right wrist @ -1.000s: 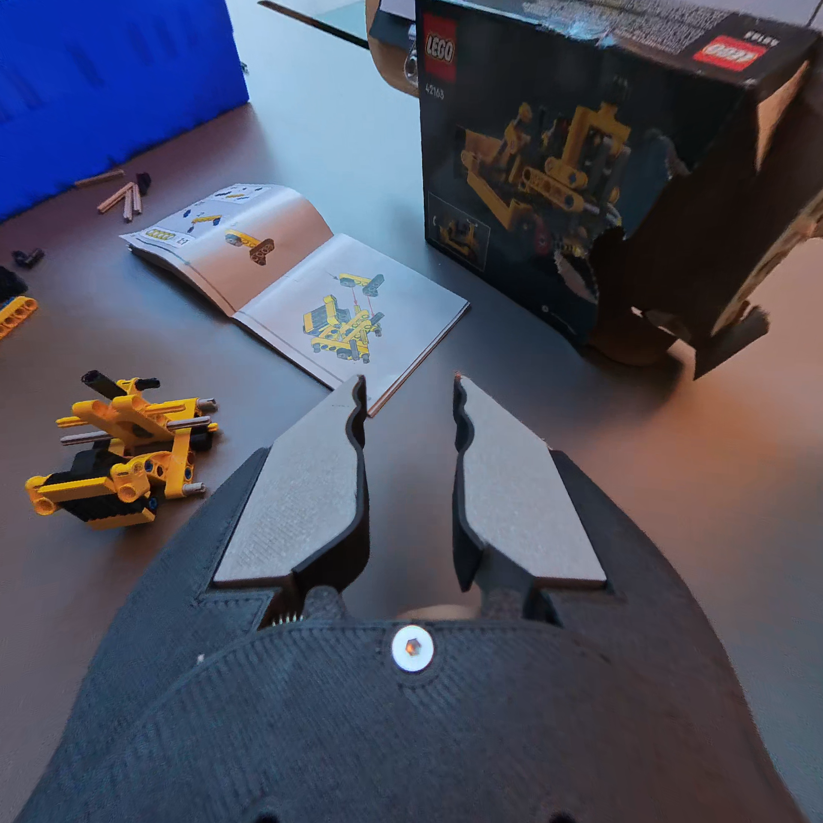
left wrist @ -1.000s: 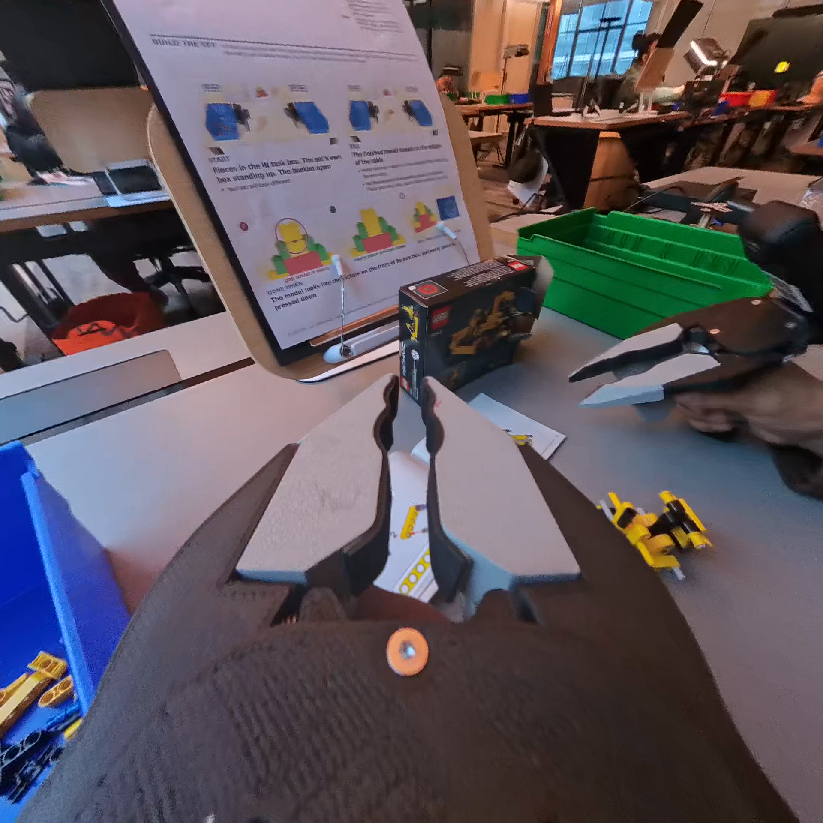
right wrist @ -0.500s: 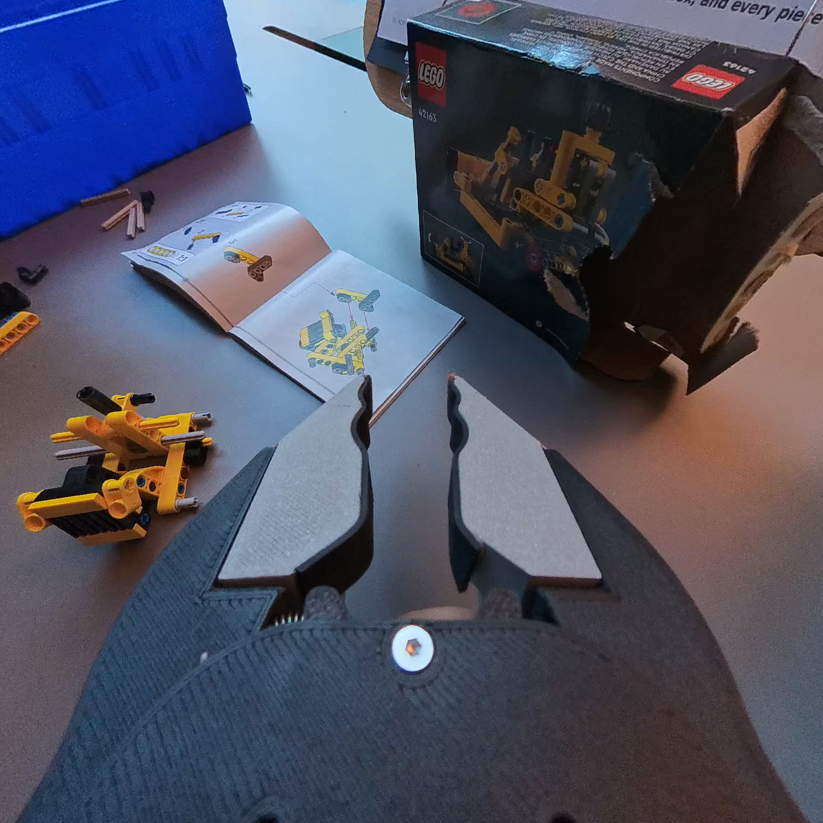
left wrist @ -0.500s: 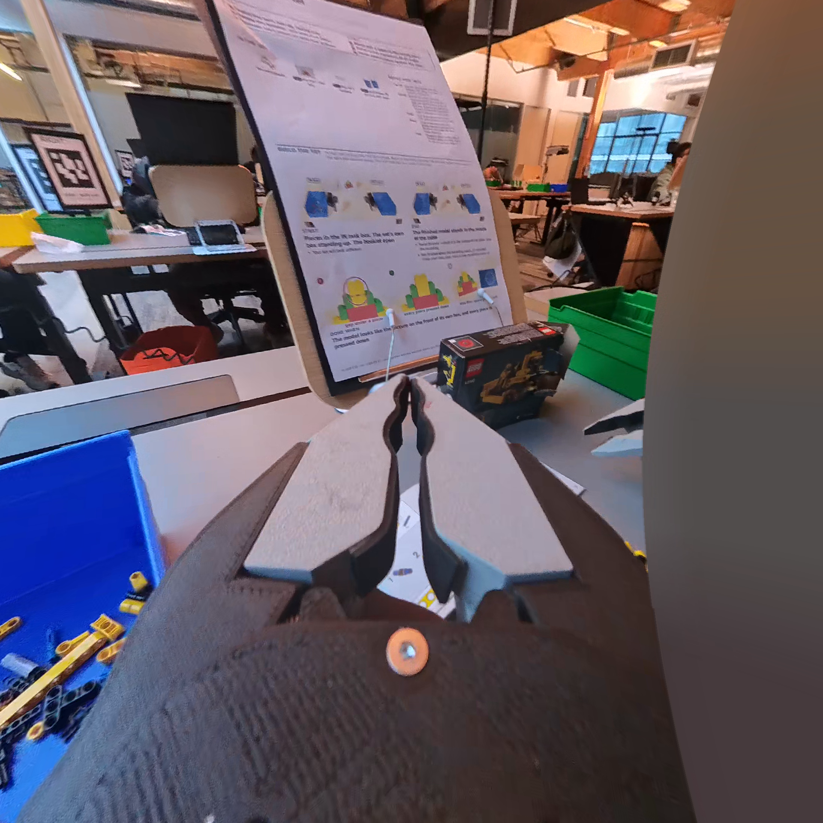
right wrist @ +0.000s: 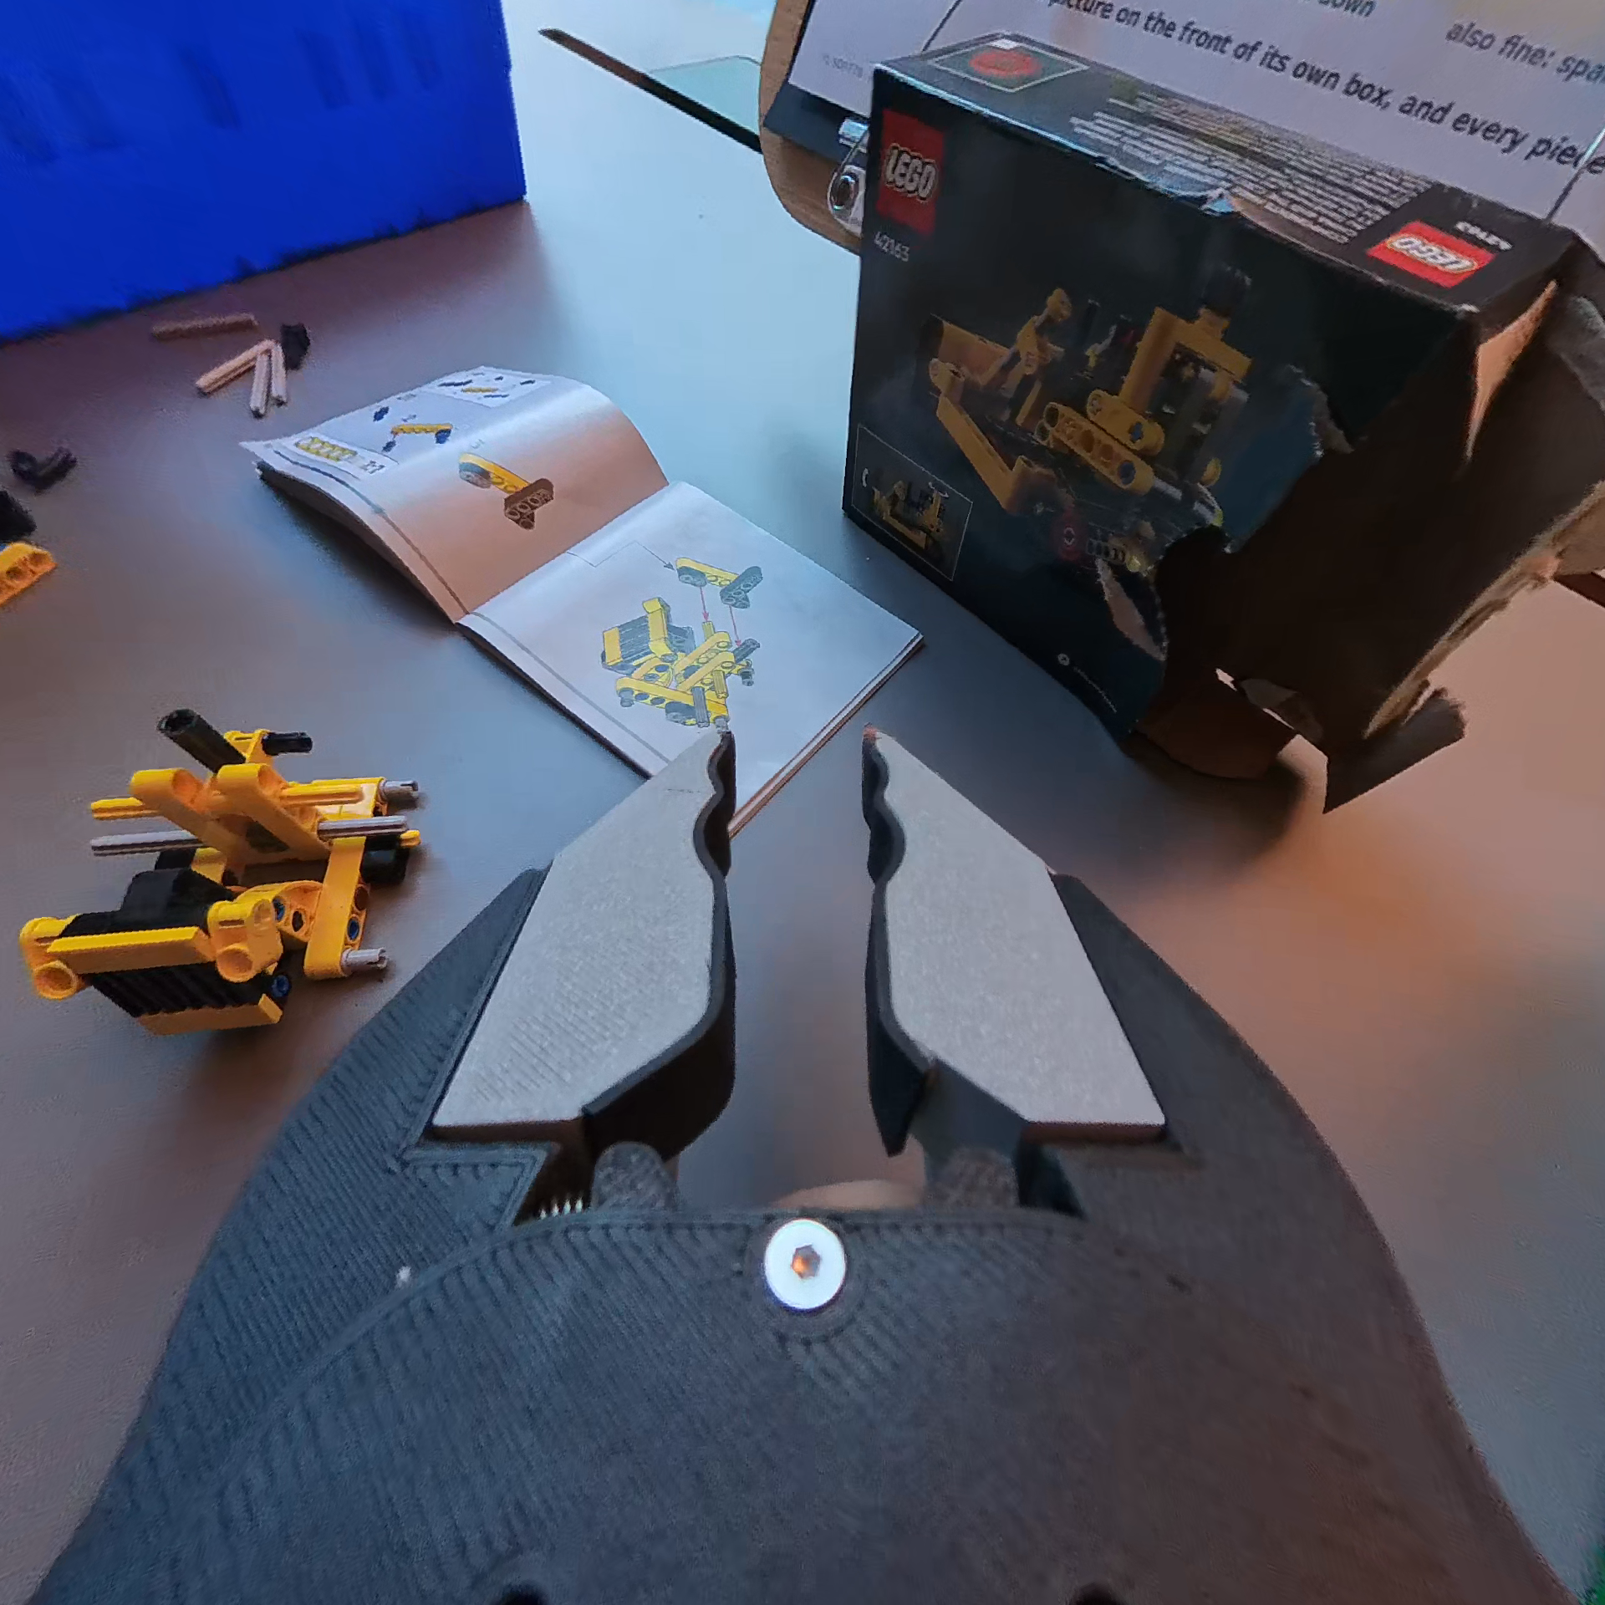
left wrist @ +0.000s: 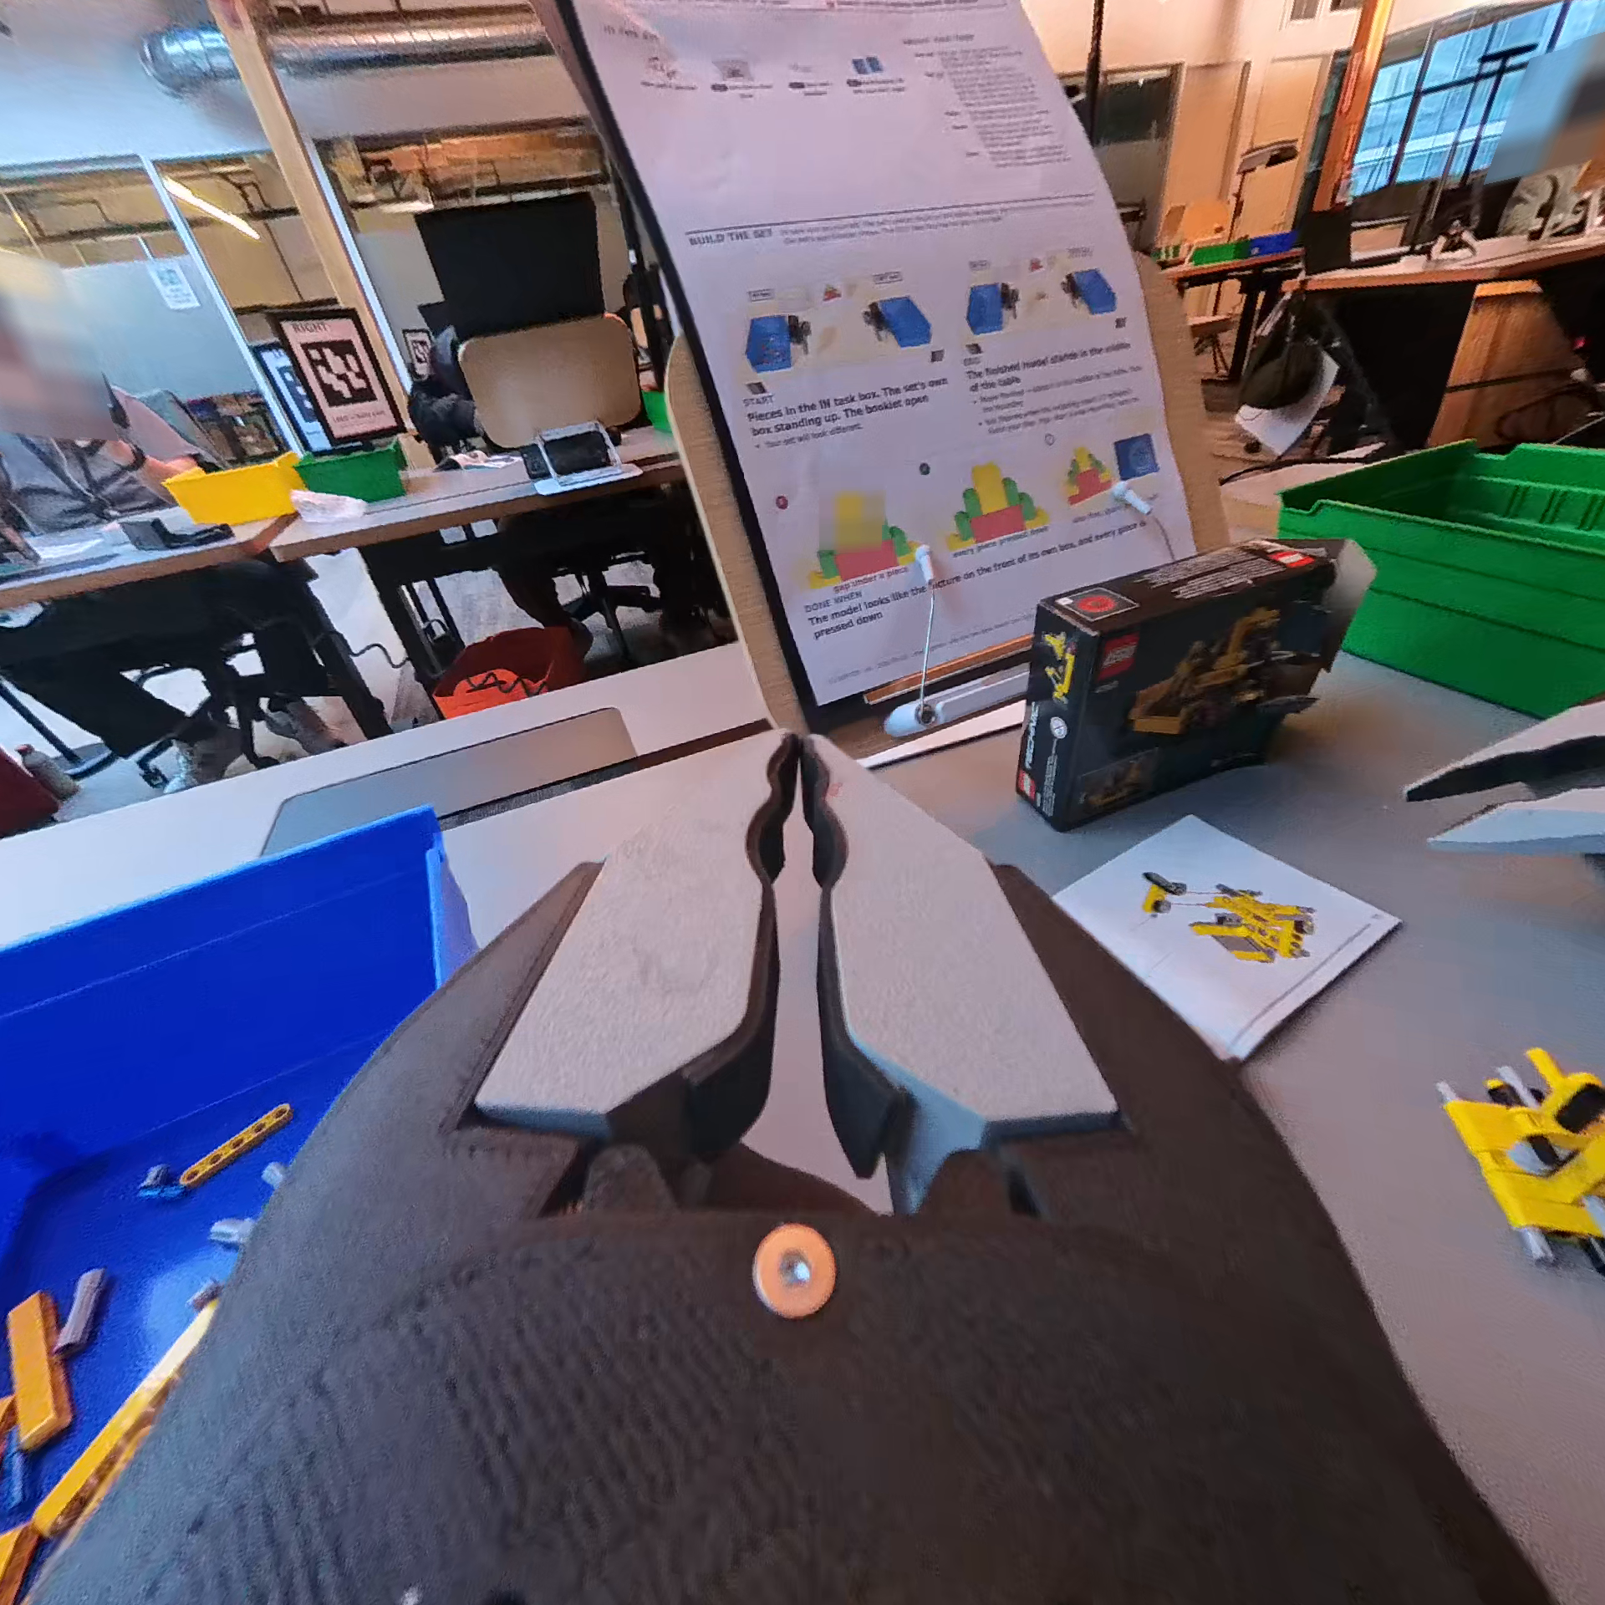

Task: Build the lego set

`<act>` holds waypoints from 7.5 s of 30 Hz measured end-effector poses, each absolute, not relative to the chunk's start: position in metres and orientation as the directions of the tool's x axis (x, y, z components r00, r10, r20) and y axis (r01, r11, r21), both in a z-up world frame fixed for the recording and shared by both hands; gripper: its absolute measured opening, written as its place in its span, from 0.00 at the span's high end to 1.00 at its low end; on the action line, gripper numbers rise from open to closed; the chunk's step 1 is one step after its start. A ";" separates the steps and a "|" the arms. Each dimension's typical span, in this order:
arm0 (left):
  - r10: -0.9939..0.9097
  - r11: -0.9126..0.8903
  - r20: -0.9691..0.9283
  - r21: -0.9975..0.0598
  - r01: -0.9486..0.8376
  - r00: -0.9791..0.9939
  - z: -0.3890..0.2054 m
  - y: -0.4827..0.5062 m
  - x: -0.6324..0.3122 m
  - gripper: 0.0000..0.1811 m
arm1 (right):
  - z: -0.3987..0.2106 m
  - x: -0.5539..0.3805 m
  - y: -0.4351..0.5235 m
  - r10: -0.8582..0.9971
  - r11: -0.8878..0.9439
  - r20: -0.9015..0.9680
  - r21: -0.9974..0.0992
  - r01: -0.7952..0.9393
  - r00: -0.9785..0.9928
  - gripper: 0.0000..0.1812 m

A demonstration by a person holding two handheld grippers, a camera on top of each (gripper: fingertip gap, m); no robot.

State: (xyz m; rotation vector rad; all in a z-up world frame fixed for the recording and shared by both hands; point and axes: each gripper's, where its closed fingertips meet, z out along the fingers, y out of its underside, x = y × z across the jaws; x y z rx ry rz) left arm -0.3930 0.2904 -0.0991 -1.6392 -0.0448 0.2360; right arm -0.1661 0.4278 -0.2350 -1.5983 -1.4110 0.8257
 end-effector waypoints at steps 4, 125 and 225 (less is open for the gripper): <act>0.118 -0.063 0.004 -0.998 0.012 0.993 -0.098 0.289 -0.389 1.00 | -0.236 -0.167 0.425 0.986 0.008 0.082 -0.891 0.454 0.145 0.86; -0.115 -0.117 0.062 -0.992 0.049 0.991 -0.140 0.306 -0.327 1.00 | -0.213 -0.160 0.436 0.965 -0.057 0.028 -0.948 0.314 0.260 0.94; -0.443 0.163 -0.748 -0.609 -0.776 0.494 -0.206 0.225 -0.242 0.86 | -0.211 -0.225 0.225 0.930 0.004 -0.221 -0.795 0.607 -0.294 0.97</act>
